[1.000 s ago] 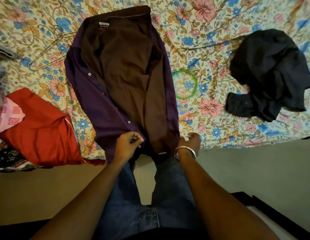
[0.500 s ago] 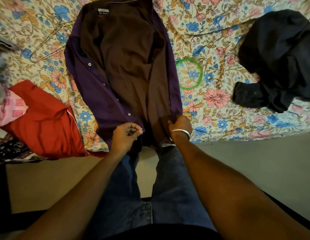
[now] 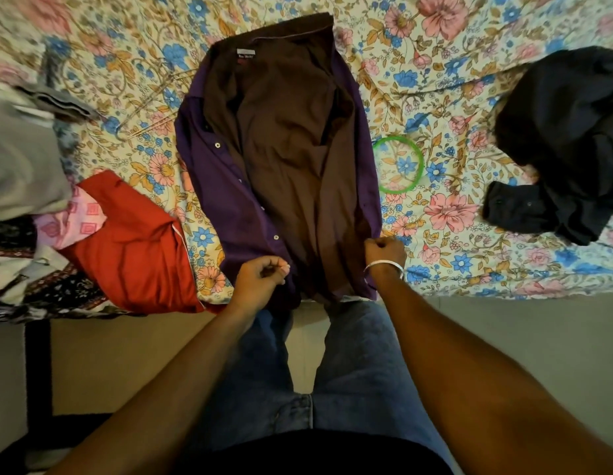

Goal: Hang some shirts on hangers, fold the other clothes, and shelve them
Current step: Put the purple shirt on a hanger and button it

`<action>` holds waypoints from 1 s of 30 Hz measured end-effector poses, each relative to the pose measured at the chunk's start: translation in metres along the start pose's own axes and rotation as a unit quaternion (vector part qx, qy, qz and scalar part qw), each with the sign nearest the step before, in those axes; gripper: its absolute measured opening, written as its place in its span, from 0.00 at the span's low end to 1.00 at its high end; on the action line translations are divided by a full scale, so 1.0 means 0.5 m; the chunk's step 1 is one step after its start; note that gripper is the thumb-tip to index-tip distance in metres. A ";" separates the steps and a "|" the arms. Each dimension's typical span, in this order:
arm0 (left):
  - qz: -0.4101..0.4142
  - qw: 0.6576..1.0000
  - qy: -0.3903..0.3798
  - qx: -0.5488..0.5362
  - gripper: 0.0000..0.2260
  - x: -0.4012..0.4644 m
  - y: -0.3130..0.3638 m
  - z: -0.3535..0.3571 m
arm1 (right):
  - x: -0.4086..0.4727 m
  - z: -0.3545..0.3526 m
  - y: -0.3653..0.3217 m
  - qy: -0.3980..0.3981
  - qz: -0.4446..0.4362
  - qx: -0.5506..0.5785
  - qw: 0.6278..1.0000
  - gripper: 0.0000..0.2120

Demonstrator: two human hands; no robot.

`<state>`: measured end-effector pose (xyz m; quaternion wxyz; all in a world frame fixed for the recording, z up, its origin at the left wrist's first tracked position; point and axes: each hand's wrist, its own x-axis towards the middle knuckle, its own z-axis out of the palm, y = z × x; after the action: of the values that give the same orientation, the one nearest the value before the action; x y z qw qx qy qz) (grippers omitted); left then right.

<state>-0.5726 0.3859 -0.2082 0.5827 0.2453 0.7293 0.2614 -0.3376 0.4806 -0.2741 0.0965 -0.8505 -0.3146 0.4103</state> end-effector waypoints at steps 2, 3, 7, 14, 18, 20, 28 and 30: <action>0.014 1.000 0.004 0.000 0.05 -0.006 0.015 -0.013 | -0.040 -0.012 -0.012 -0.035 0.032 0.159 0.986 0.07; 0.025 1.000 0.005 0.007 0.06 -0.009 0.023 -0.018 | -0.064 -0.019 -0.018 -0.054 0.031 0.211 0.976 0.10; 0.069 0.996 0.002 0.052 0.09 -0.022 0.054 -0.022 | -0.156 -0.042 -0.043 -0.112 -0.034 0.244 0.963 0.11; 0.103 0.990 -0.052 0.081 0.05 -0.049 0.122 -0.008 | -0.205 -0.090 -0.146 -0.098 -0.148 0.162 0.971 0.06; 0.122 0.990 -0.033 0.068 0.04 -0.041 0.159 -0.019 | -0.234 -0.105 -0.182 -0.133 -0.202 0.121 0.963 0.04; 0.126 0.990 -0.026 0.063 0.05 -0.034 0.176 -0.021 | -0.249 -0.109 -0.196 -0.169 -0.220 0.082 0.957 0.01; 0.128 0.987 -0.065 0.076 0.09 -0.016 0.194 -0.017 | -0.272 -0.119 -0.219 -0.183 -0.231 -0.002 0.955 0.05; 0.135 0.983 -0.084 0.092 0.09 -0.016 0.192 -0.015 | -0.278 -0.120 -0.217 -0.193 -0.266 -0.029 0.944 0.06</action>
<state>-0.5731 0.4510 -0.1371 0.5758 0.4152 0.6592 0.2481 -0.4063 0.4856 -0.1011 0.1149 -0.6429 -0.5535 0.5169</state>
